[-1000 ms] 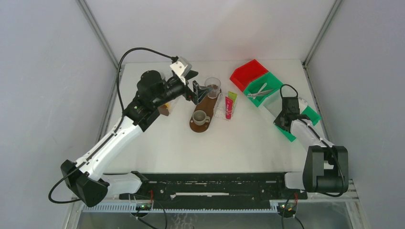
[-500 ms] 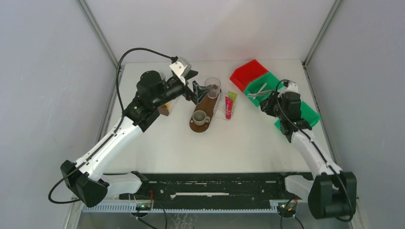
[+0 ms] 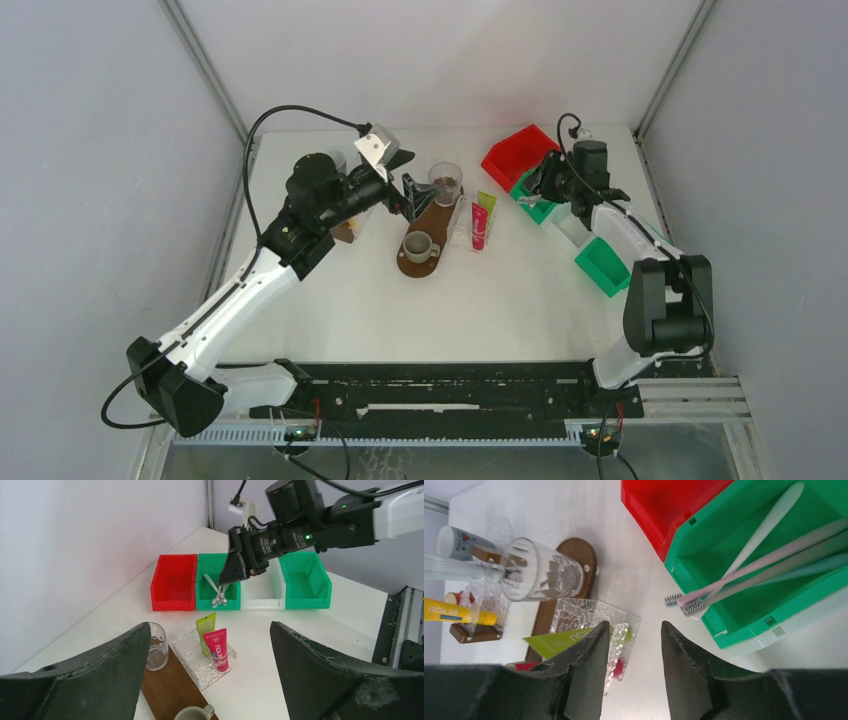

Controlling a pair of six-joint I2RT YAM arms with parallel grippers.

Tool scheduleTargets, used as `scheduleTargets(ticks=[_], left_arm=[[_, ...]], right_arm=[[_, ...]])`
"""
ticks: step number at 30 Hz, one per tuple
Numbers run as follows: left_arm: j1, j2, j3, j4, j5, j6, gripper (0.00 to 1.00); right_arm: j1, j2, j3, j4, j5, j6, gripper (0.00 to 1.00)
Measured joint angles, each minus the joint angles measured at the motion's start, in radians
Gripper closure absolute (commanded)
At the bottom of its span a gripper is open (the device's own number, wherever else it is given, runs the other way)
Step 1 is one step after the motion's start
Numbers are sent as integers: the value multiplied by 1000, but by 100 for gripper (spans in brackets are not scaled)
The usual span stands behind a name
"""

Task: Prepare toiletry sets of a toothbrush and toothpaste on the tray
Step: Move the toothbrush to the storage box.

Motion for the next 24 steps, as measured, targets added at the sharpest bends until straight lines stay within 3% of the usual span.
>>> scheduleTargets(ticks=[7, 19, 24], left_arm=[[4, -2, -5, 19, 6, 0, 8], [7, -3, -7, 23, 21, 0, 8], [9, -9, -21, 34, 21, 0, 8]], right_arm=[[-6, 166, 55, -88, 21, 32, 49], [1, 257, 188, -189, 193, 247, 50], [1, 277, 198, -227, 247, 326, 55]])
